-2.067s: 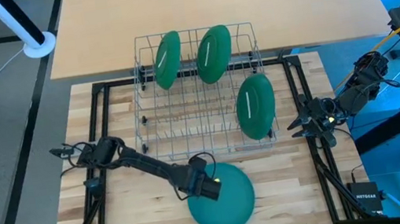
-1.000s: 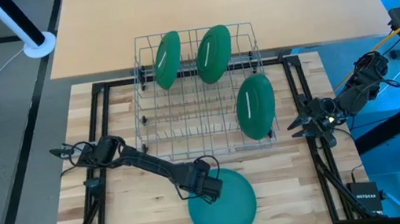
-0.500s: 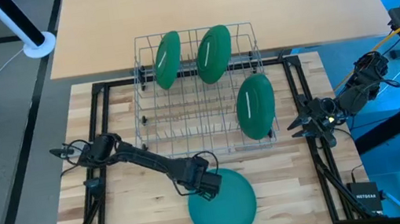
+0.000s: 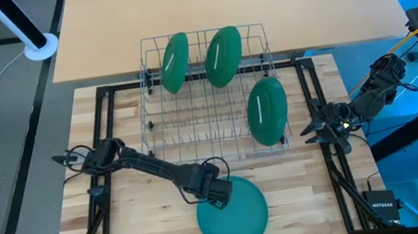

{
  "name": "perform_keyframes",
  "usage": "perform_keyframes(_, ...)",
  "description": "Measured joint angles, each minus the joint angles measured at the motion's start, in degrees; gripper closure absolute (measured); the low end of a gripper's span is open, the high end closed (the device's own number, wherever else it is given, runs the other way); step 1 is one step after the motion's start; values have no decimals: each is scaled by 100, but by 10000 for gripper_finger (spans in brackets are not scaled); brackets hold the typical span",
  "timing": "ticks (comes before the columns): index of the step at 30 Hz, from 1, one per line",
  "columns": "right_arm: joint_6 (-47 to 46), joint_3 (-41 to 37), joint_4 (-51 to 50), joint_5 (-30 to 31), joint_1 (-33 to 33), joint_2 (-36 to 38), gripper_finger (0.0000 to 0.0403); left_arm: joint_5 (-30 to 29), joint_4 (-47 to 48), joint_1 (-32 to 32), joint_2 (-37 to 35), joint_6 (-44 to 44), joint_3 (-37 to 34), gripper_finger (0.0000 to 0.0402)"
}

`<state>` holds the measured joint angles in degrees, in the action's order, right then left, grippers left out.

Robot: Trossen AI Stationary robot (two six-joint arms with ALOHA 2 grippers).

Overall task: Sort dishes
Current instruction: Put the top light green plate in the dish rack

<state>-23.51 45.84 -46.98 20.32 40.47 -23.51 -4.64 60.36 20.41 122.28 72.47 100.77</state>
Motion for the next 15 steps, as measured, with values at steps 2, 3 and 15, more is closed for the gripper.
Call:
perform_keyframes(2, 2, 0, 0, 0, 0, 2, 271, 0, 1, 30, 0, 0, 0, 215)
perform_keyframes(3, 0, 0, 1, 0, 0, 2, 271, -1, 0, 40, -1, 0, 0, 215)
perform_keyframes(15, 2, 0, 2, 0, 0, 1, 271, -12, 8, 65, 0, -17, 0, 322)
